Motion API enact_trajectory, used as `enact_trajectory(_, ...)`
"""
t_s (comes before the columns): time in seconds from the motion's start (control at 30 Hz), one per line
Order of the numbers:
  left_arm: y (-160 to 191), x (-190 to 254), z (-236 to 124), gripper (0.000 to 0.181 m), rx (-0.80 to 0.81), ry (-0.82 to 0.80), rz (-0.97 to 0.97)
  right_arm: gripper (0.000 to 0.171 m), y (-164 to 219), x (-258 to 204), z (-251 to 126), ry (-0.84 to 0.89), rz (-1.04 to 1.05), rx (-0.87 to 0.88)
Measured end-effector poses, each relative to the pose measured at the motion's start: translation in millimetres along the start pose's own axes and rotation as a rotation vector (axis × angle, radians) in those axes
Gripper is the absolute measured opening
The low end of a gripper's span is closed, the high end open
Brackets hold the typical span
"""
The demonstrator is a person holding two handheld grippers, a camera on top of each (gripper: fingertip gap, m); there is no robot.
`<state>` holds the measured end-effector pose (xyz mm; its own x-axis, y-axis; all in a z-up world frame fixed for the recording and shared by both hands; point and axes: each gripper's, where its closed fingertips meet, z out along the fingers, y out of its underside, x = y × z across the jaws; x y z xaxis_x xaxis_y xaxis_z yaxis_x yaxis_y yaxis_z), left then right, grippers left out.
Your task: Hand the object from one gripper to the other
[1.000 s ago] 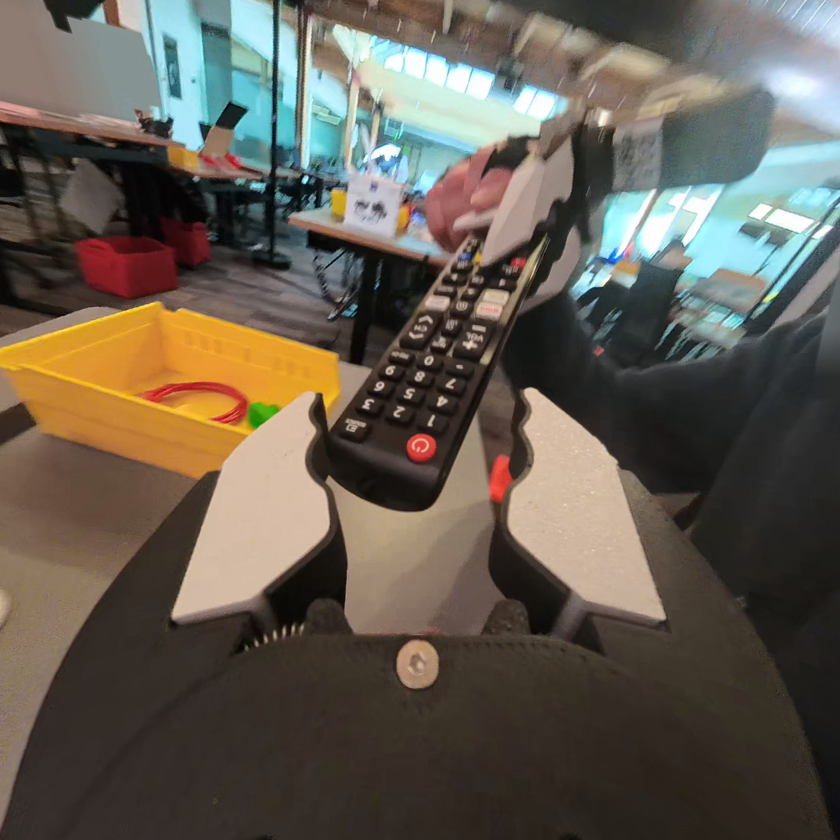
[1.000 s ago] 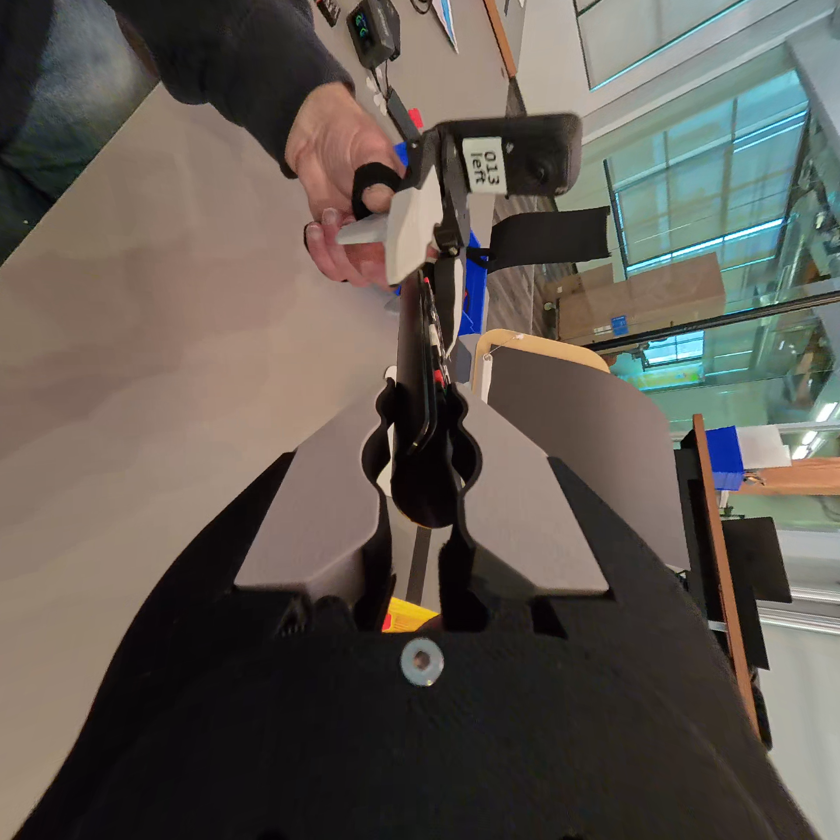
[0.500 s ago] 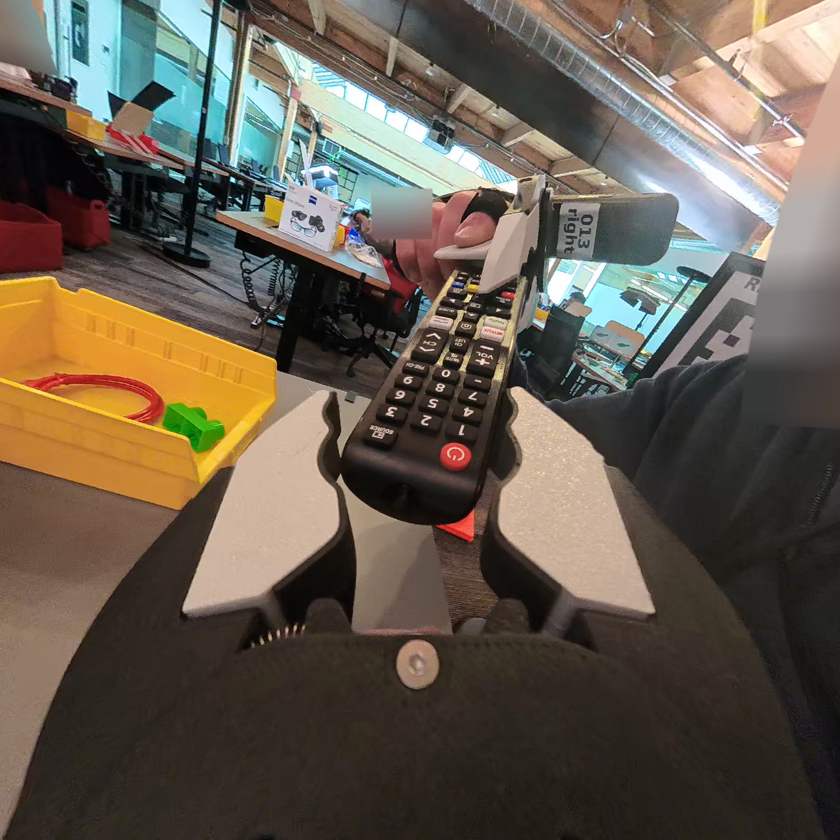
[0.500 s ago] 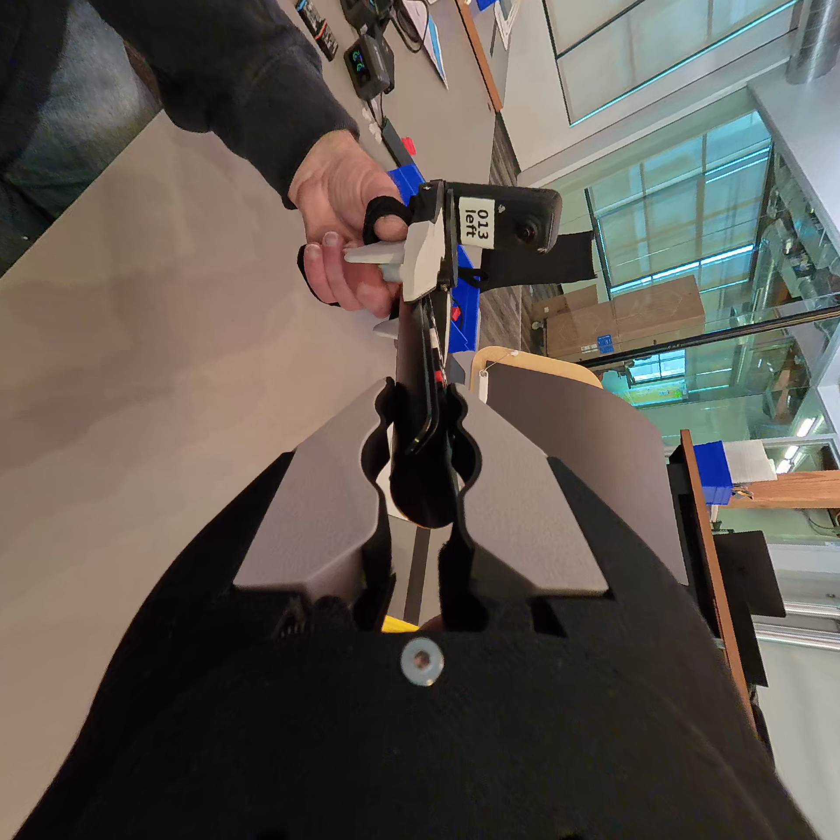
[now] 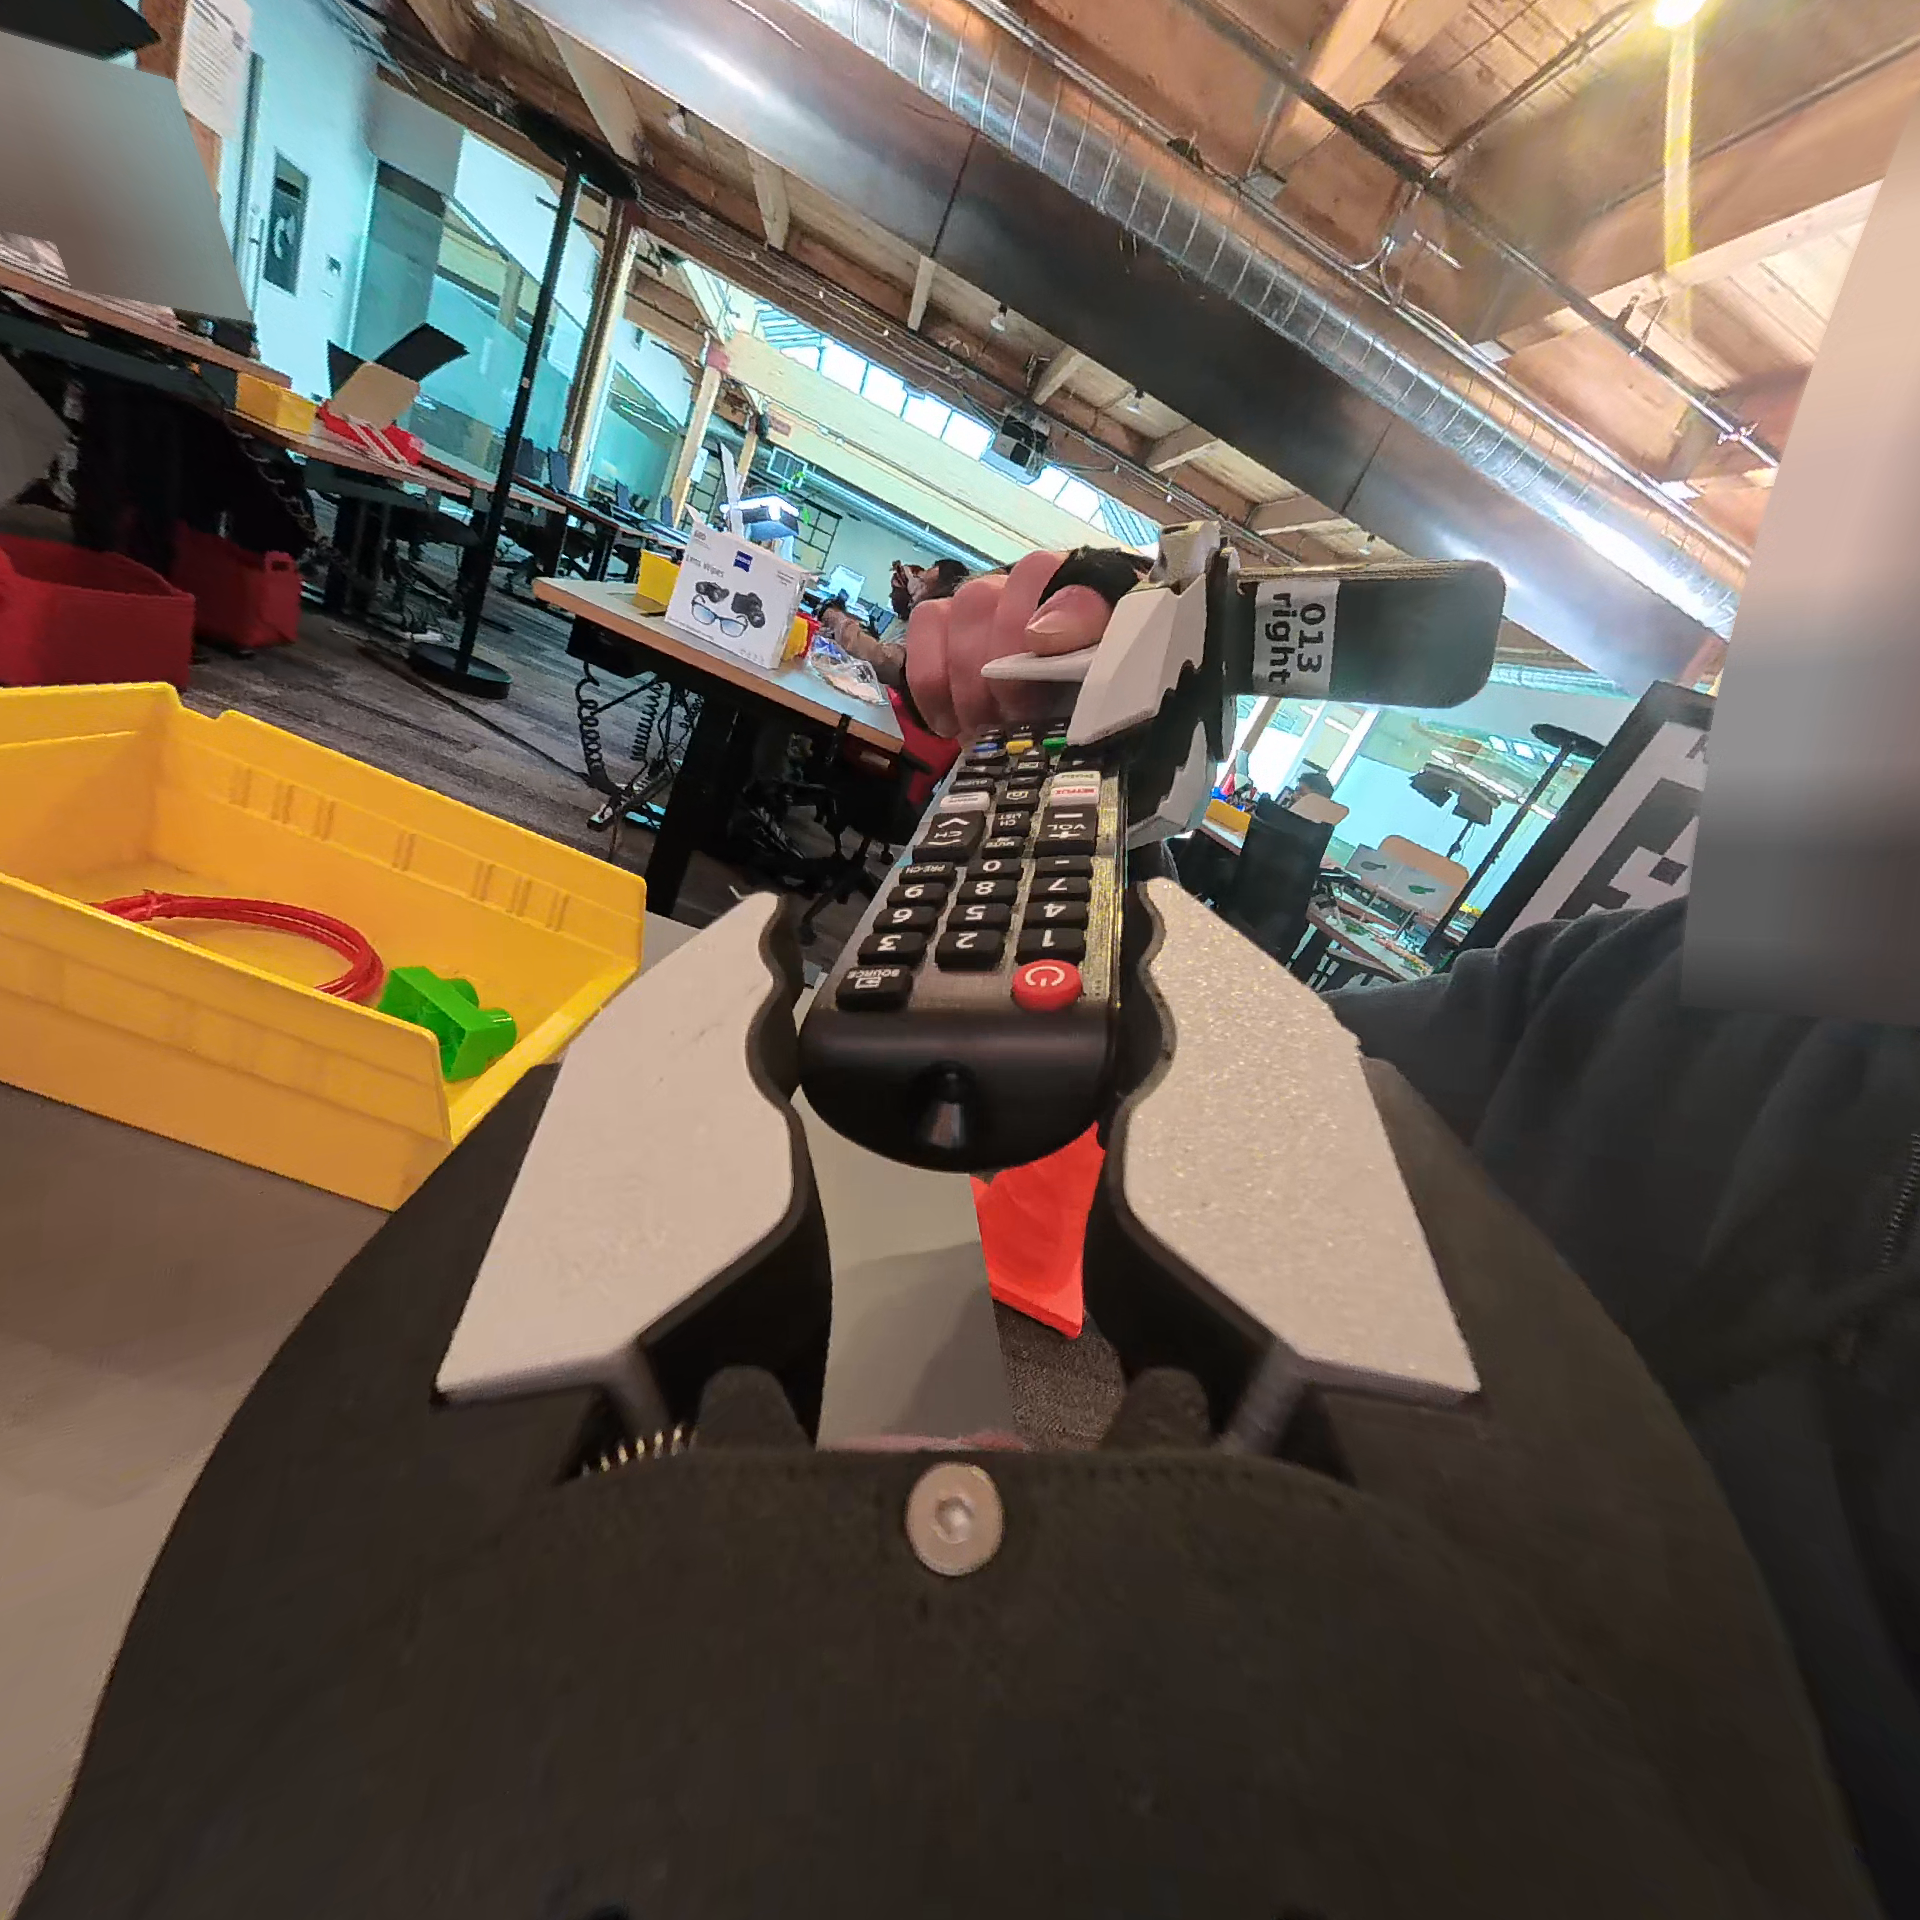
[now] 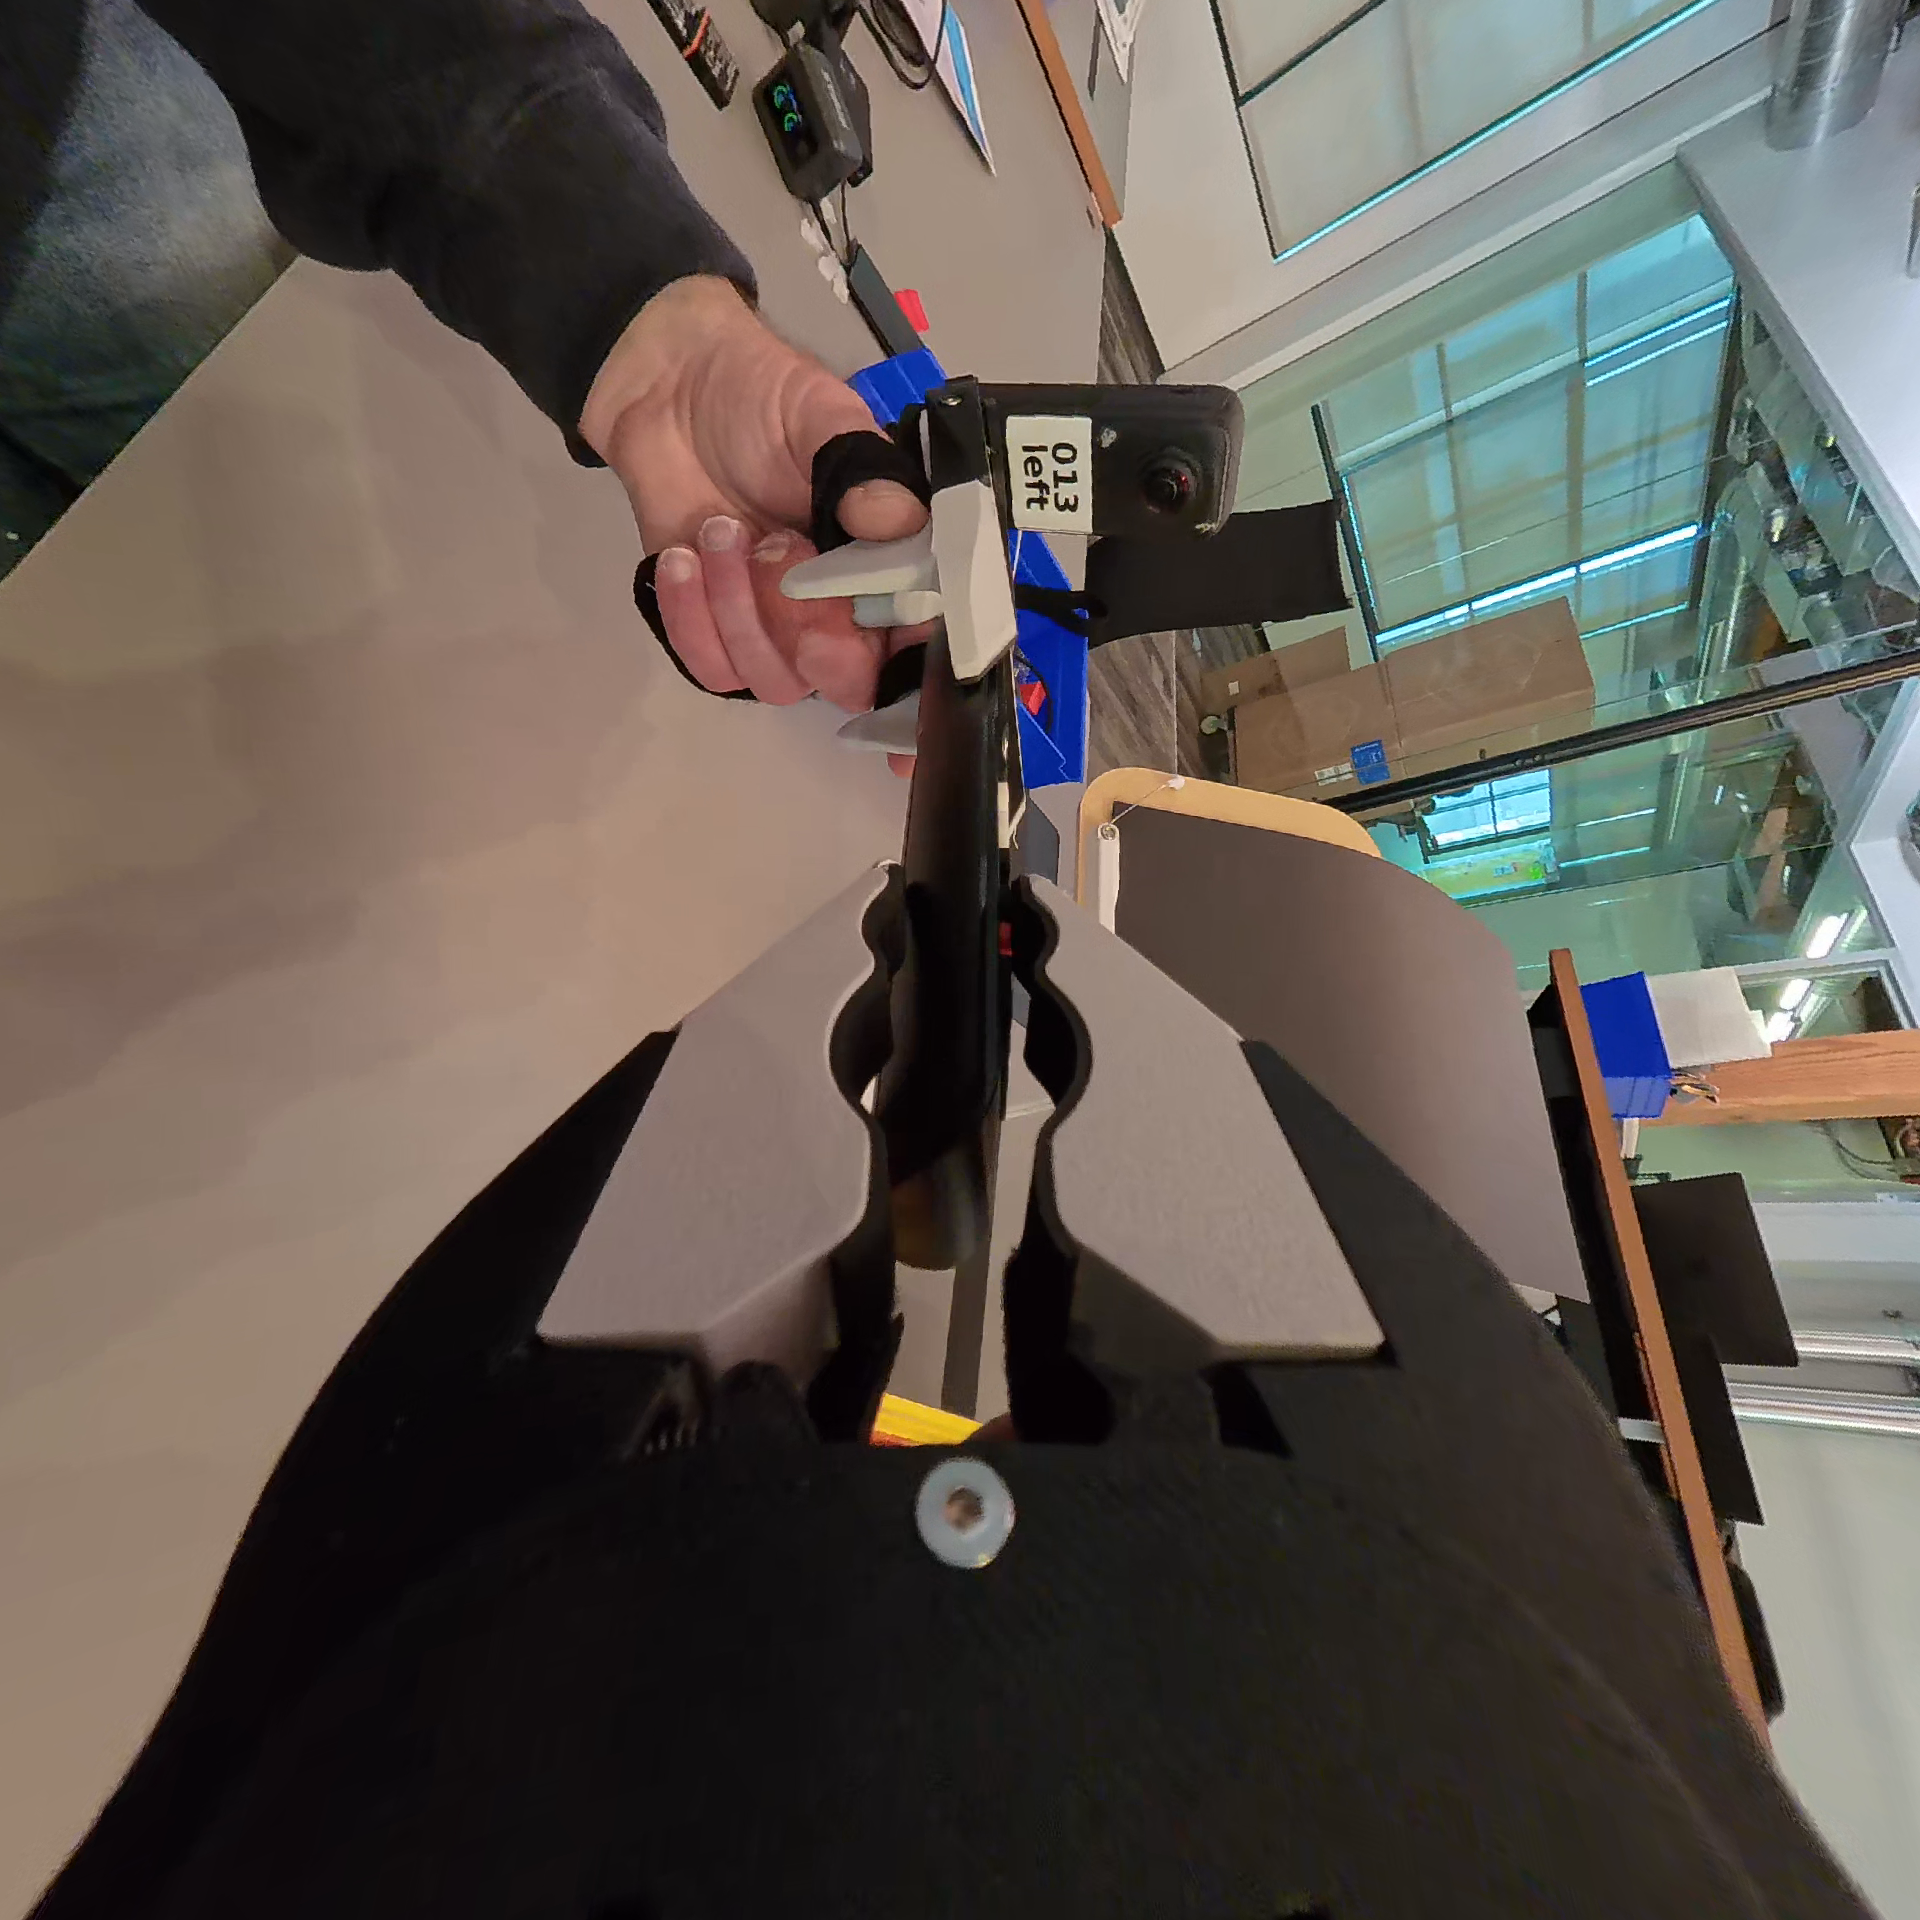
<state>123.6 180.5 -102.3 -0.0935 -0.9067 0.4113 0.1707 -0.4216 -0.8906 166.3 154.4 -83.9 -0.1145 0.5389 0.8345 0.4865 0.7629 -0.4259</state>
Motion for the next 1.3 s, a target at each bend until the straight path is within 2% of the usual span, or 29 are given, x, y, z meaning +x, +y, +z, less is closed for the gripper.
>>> enact_trajectory(0.33, -3.5, 4.7, 1.4, 0.058, 0.025, 0.003, 0.019, 0.018, -3.3, -0.3, -2.8, 0.044, -0.007, -0.002)
enact_trajectory(0.5, -6.6, 6.1, -0.8, 0.057, 0.059, 0.009, 0.022, 0.026, -2.3, -2.4, -4.5, 0.055, 0.007, 0.001)
enact_trajectory(0.57, -7.1, 6.7, -0.4, 0.056, 0.063, 0.010, 0.025, 0.019, -1.2, -5.2, -4.4, 0.046, 0.011, -0.001)
enact_trajectory(0.67, -6.4, 7.2, -0.2, 0.056, 0.063, 0.011, 0.028, 0.018, -1.3, -6.0, -4.7, 0.054, 0.013, -0.007)
enact_trajectory(1.03, 3.4, 16.2, 1.2, 0.061, -0.059, 0.109, -0.060, 0.017, -17.4, -10.2, -9.3, 0.045, -0.243, -0.161)
enact_trajectory(1.2, 4.2, 19.8, 1.8, 0.060, -0.075, 0.141, -0.081, 0.017, -18.1, -9.0, -11.4, 0.051, -0.236, -0.158)
enact_trajectory(1.3, 2.5, 20.8, 0.4, 0.071, -0.065, 0.140, -0.055, 0.017, -18.6, -10.6, -11.1, 0.056, -0.213, -0.136)
